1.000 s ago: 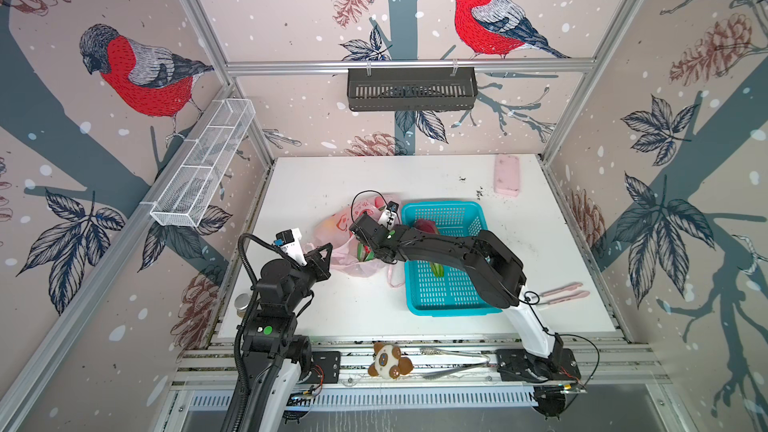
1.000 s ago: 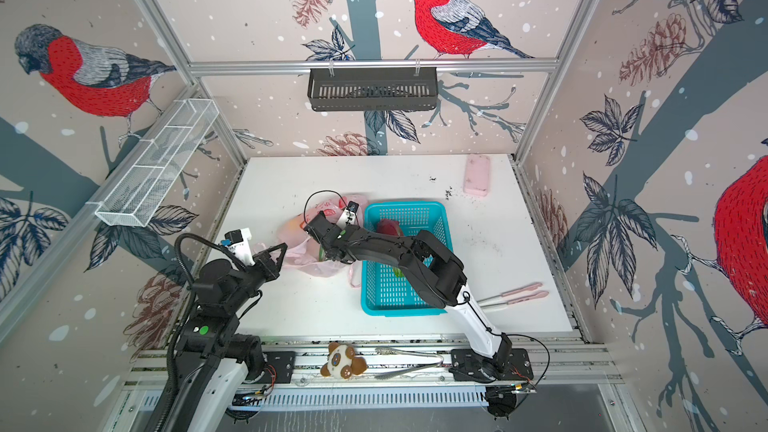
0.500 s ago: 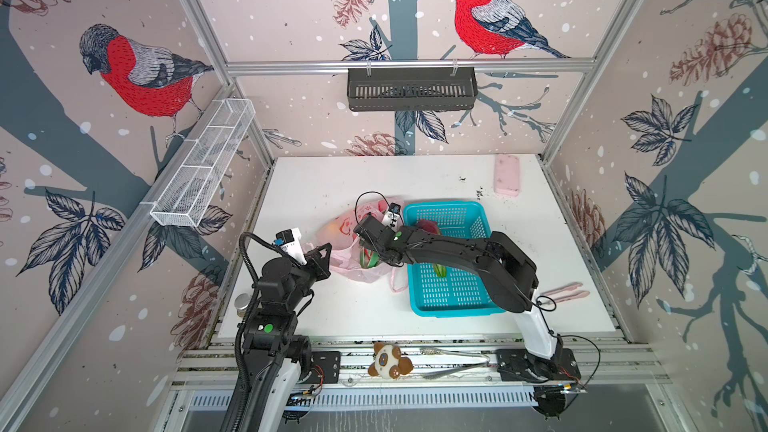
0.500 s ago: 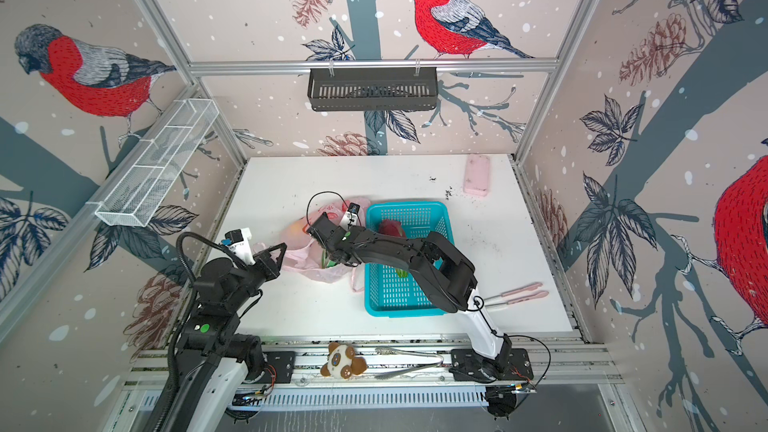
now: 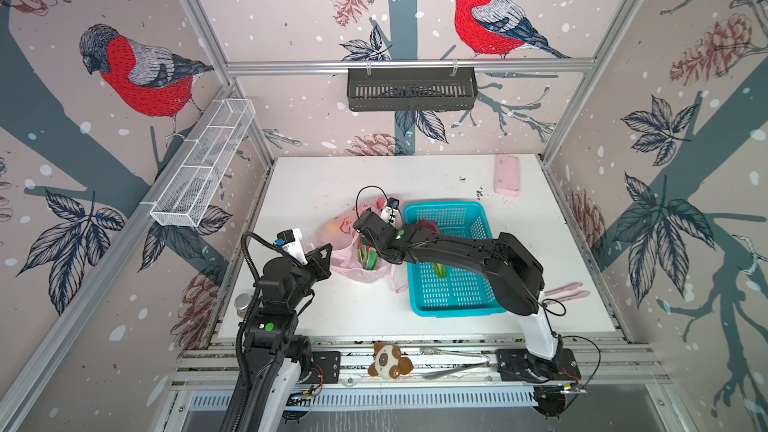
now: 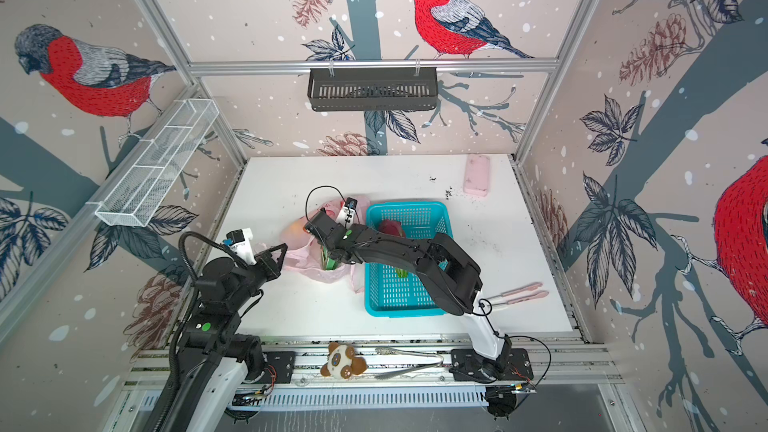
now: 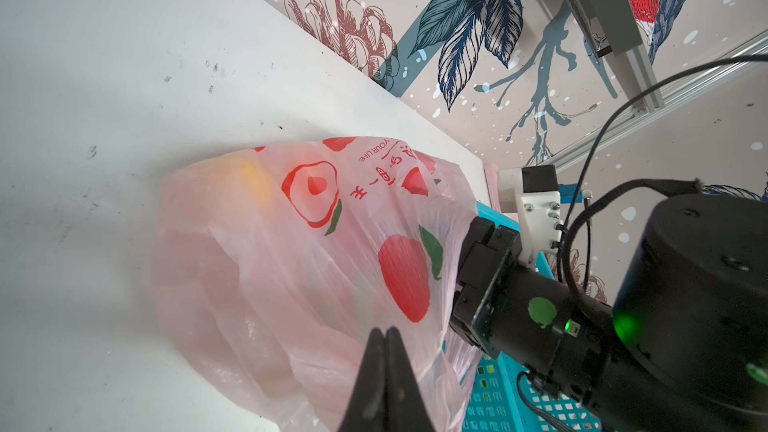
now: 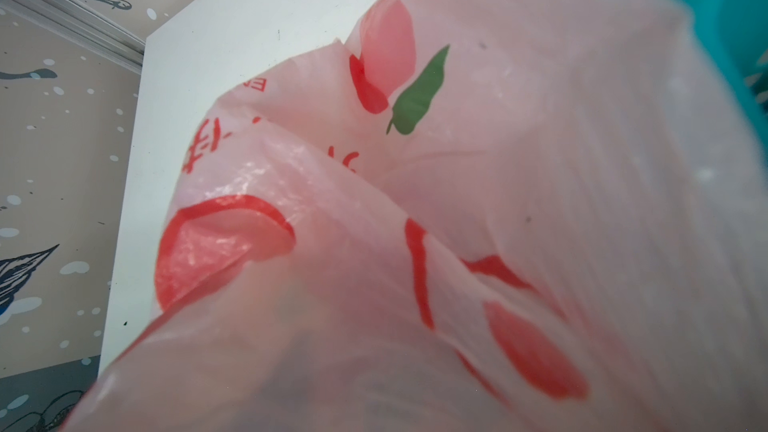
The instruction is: Untie the knot of the plastic bag and take out the fruit
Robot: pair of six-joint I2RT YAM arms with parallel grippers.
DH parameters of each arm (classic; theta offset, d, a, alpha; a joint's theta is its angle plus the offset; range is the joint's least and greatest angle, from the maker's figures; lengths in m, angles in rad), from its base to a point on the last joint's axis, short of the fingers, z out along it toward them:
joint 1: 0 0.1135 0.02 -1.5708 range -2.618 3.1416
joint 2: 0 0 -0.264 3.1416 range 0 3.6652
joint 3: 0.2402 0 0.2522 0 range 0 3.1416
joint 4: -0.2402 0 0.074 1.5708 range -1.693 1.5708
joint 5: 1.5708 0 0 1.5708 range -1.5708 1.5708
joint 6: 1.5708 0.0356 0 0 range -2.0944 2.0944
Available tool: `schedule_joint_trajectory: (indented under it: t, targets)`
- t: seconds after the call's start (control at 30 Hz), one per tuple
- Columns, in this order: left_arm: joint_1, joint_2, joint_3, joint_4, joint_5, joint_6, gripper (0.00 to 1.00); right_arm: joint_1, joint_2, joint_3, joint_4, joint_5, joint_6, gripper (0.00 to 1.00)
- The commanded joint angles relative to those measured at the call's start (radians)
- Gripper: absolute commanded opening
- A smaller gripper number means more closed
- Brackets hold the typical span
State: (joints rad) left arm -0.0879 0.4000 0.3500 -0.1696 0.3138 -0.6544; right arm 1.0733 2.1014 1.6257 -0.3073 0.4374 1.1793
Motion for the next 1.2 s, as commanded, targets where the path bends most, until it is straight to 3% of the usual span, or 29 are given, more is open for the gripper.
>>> schedule_joint_trajectory:
  t: [0.0, 0.4, 0.7, 0.87, 1.17]
  targets:
    - [0.0, -0.005, 0.007, 0.032, 0.004, 0.005, 0.0, -0.001, 0.021, 0.014, -0.025, 0.014, 0.003, 0.61]
    - [0.0, -0.026, 0.02, 0.006, 0.03, -0.008, 0.0, -0.013, 0.109, 0.077, -0.07, -0.004, 0.005, 0.85]
    - [0.0, -0.036, 0.004, 0.004, 0.042, -0.022, 0.0, -0.035, 0.176, 0.13, -0.088, -0.027, 0.01, 0.9]
    - [0.0, -0.035, 0.004, 0.002, 0.041, -0.019, 0.0, -0.044, 0.205, 0.144, -0.089, -0.04, 0.013, 0.86]
    - [0.0, -0.021, -0.006, 0.016, 0.037, -0.017, 0.0, -0.047, 0.188, 0.108, -0.056, -0.048, 0.01, 0.61]
